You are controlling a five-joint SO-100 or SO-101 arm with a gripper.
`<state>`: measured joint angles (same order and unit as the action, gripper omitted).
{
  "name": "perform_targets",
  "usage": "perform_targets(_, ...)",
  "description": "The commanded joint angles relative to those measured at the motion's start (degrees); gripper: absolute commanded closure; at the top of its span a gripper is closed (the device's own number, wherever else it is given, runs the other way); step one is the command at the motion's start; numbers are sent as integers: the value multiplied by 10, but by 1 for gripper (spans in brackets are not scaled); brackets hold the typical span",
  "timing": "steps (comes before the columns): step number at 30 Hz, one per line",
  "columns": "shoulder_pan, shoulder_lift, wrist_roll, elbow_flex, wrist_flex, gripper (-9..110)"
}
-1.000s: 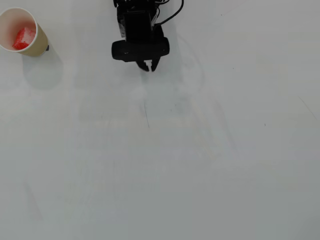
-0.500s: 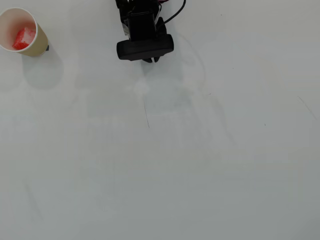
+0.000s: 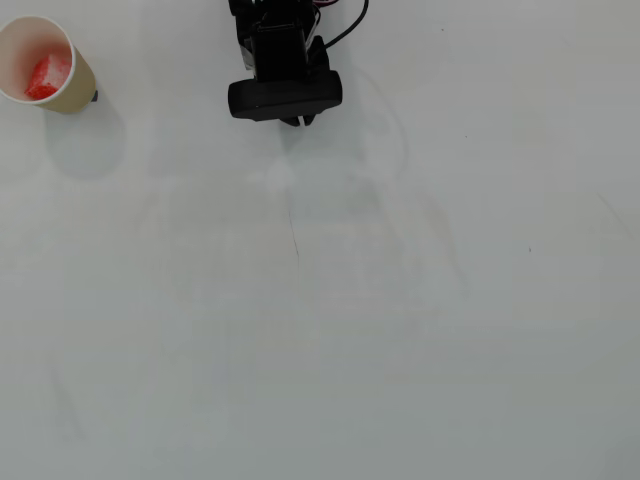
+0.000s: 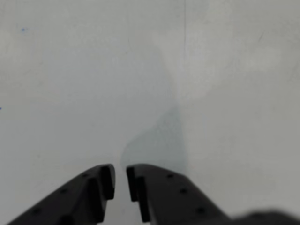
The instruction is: Pick up the cube and drop it in the cup.
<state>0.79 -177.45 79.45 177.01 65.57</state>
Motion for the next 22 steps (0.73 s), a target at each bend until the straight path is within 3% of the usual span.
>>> perform_targets(1,23,-23,8,18,-14,101)
perform_targets(22,35,-23,8,18,-16,101)
